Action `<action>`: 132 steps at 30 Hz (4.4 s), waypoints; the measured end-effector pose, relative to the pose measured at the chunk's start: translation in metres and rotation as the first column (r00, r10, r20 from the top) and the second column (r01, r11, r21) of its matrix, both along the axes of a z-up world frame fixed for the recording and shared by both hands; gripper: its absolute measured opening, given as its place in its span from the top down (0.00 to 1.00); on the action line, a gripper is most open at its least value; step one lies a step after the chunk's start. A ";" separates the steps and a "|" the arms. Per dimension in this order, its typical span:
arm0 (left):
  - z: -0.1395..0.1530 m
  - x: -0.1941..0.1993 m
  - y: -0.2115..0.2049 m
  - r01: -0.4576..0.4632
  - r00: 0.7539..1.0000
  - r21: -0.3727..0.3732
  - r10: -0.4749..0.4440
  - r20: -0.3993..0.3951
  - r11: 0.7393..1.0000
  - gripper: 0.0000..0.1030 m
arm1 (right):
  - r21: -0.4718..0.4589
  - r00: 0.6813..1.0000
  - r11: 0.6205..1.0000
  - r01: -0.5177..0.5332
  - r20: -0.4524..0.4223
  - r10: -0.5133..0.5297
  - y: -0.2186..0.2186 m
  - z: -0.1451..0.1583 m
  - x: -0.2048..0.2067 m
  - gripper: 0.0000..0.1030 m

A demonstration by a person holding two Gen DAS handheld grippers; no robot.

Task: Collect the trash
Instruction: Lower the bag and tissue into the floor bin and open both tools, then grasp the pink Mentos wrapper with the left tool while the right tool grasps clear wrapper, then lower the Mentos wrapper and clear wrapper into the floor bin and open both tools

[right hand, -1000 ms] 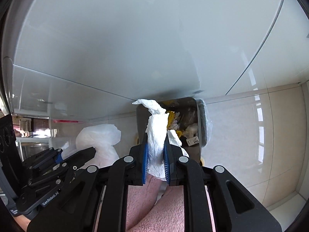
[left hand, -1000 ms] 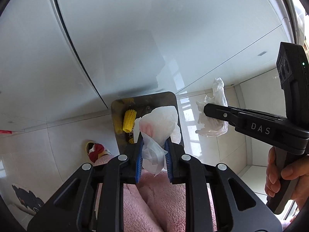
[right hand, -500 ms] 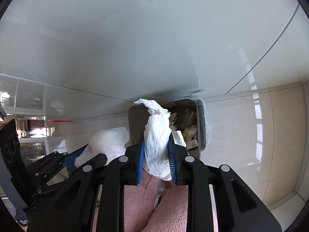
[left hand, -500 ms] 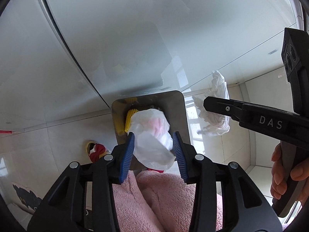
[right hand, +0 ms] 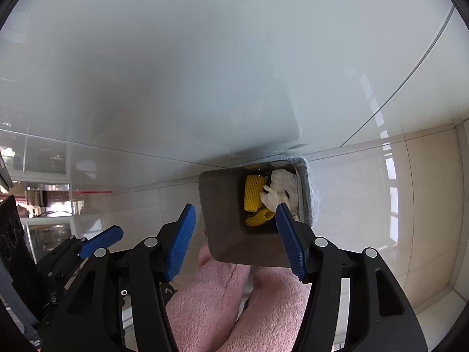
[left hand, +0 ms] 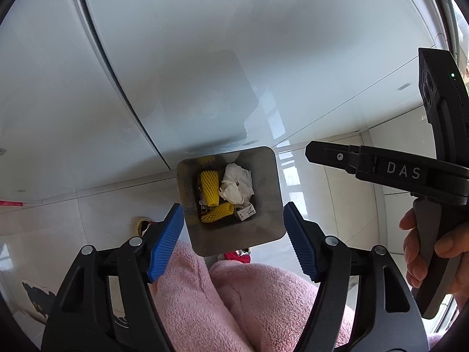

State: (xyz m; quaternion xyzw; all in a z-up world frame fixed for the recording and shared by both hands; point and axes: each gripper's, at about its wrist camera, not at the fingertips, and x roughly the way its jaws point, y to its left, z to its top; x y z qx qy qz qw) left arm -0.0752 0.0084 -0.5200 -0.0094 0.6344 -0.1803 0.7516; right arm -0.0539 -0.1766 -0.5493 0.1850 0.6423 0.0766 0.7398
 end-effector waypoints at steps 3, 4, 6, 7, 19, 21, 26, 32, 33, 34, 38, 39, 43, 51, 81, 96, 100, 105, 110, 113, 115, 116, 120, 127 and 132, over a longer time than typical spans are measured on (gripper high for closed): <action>0.013 -0.004 0.002 -0.003 1.000 0.001 0.003 0.015 1.000 0.29 | -0.001 1.000 1.000 0.010 0.006 -0.010 -0.004 0.009 -0.001 0.36; 0.021 -0.005 0.002 -0.005 1.000 0.000 0.005 0.021 1.000 0.27 | -0.001 1.000 1.000 0.016 0.011 -0.016 -0.005 0.015 -0.003 0.30; 0.035 -0.002 0.005 -0.011 0.999 0.000 0.011 0.031 1.000 0.24 | -0.006 0.999 1.000 0.029 0.029 -0.029 -0.009 0.030 -0.005 0.21; 0.046 -0.002 0.005 -0.017 0.999 -0.004 0.017 0.041 1.000 0.23 | -0.012 0.999 0.999 0.037 0.036 -0.037 -0.012 0.038 -0.007 0.17; 0.187 0.009 -0.002 -0.037 0.976 -0.050 0.047 0.215 0.998 0.08 | -0.084 0.973 0.996 0.035 0.230 -0.015 -0.057 0.179 -0.025 0.05; 0.204 0.014 -0.002 -0.053 0.967 -0.070 0.069 0.245 0.996 0.08 | -0.107 0.958 0.994 0.038 0.287 -0.006 -0.060 0.209 -0.027 0.03; 0.249 0.032 -0.004 -0.073 0.944 -0.086 0.096 0.316 0.994 0.08 | -0.135 0.914 0.989 0.059 0.405 0.000 -0.081 0.269 -0.022 0.03; 0.292 0.067 -0.006 -0.058 0.921 -0.090 0.088 0.380 0.994 0.08 | -0.153 0.876 0.983 0.101 0.483 -0.015 -0.099 0.309 0.003 0.03; 0.297 0.073 -0.007 -0.054 0.918 -0.093 0.086 0.387 0.994 0.08 | -0.155 0.872 0.982 0.109 0.489 -0.020 -0.101 0.312 0.009 0.03; 0.301 0.079 -0.008 -0.048 0.915 -0.093 0.081 0.394 0.995 0.08 | -0.158 0.870 0.981 0.116 0.493 -0.024 -0.103 0.315 0.013 0.03; 0.306 0.112 -0.011 -0.028 0.911 -0.091 0.063 0.408 0.995 0.08 | -0.166 0.856 0.976 0.140 0.516 -0.035 -0.106 0.326 0.033 0.03; 0.308 0.119 -0.012 -0.022 0.910 -0.091 0.058 0.411 0.996 0.08 | -0.165 0.852 0.975 0.151 0.521 -0.044 -0.106 0.327 0.039 0.03; 0.310 0.150 -0.015 -0.002 0.907 -0.093 0.041 0.419 0.996 0.08 | -0.150 0.842 0.973 0.175 0.535 -0.069 -0.106 0.330 0.067 0.04; 0.309 0.207 -0.035 0.047 0.907 -0.098 -0.001 0.421 0.994 0.08 | -0.163 0.845 0.966 0.201 0.528 -0.087 -0.103 0.327 0.123 0.04; 0.247 0.339 -0.119 0.196 0.947 -0.099 -0.162 0.279 0.975 0.39 | -0.079 0.879 0.995 0.063 0.476 -0.017 -0.088 0.303 0.291 0.24; 0.234 0.328 -0.108 0.226 0.946 -0.135 -0.184 0.267 0.965 0.73 | -0.136 0.886 0.991 -0.009 0.457 0.071 -0.056 0.288 0.299 0.85; 0.243 0.305 -0.098 0.215 0.942 -0.126 -0.171 0.289 0.969 0.73 | -0.135 0.882 0.991 -0.010 0.466 0.072 -0.057 0.292 0.281 0.86; 0.261 0.264 -0.080 0.197 0.930 -0.106 -0.152 0.334 0.975 0.73 | -0.126 0.875 0.992 -0.008 0.480 0.068 -0.063 0.298 0.248 0.86; 0.272 0.208 -0.064 0.154 0.926 -0.093 -0.111 0.361 0.984 0.73 | -0.139 0.861 0.990 0.009 0.504 0.063 -0.064 0.311 0.198 0.86; 0.277 0.171 -0.049 0.120 0.926 -0.086 -0.080 0.369 0.989 0.73 | -0.136 0.852 0.991 -0.001 0.518 0.073 -0.060 0.318 0.159 0.86; 0.279 0.144 -0.036 0.090 0.929 -0.091 -0.050 0.367 0.992 0.73 | -0.138 0.850 0.990 -0.019 0.520 0.089 -0.056 0.321 0.135 0.86; 0.281 0.134 -0.032 0.076 0.930 -0.097 -0.035 0.365 0.992 0.73 | -0.134 0.850 0.991 -0.030 0.517 0.096 -0.054 0.320 0.122 0.85; 0.278 0.076 -0.009 0.037 0.937 -0.101 0.001 0.350 0.994 0.73 | -0.078 0.856 0.994 -0.079 0.506 0.108 -0.046 0.313 0.072 0.85; 0.244 0.001 0.011 0.034 0.961 -0.049 -0.019 0.276 0.998 0.73 | -0.055 0.879 0.988 -0.141 0.452 0.151 -0.027 0.282 -0.002 0.85; 0.197 -0.024 0.016 0.029 0.983 -0.025 -0.025 0.180 0.999 0.73 | -0.041 0.922 0.990 -0.138 0.359 0.144 -0.020 0.239 -0.039 0.85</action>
